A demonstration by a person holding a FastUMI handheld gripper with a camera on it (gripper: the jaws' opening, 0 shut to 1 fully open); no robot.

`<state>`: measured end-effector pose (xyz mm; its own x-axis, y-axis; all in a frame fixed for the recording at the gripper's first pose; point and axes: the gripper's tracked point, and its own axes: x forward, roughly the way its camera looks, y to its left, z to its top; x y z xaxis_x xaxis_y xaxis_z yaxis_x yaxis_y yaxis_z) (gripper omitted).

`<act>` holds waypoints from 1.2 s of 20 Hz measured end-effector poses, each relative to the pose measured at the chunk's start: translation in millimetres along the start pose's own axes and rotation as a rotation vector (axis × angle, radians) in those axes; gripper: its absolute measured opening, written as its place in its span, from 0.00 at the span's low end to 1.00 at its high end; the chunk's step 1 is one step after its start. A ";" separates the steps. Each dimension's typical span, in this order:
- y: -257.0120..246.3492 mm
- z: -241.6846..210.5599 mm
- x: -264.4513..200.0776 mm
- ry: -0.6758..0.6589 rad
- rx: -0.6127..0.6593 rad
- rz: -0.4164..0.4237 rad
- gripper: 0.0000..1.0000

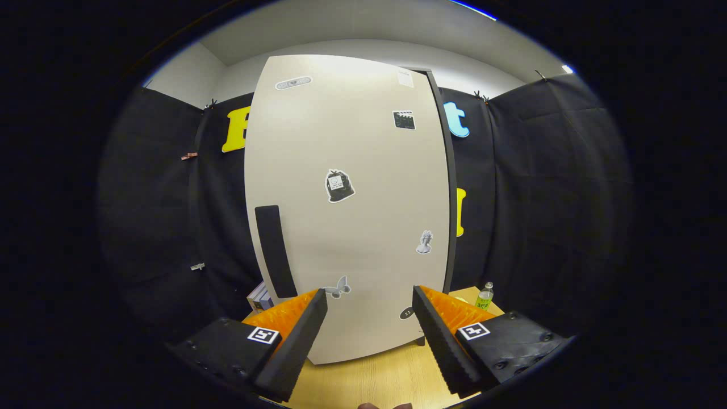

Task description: Open the shoe cabinet door, grab the shoes and put them into the shoe cabinet, then close the shoe cabinet door.

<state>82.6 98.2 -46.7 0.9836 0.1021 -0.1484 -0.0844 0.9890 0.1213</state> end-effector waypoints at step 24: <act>-0.6 2.5 1.8 0.018 0.007 -0.019 0.98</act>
<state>84.8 97.6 -44.7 0.9820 0.0858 -0.1685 -0.0651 0.9900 0.1249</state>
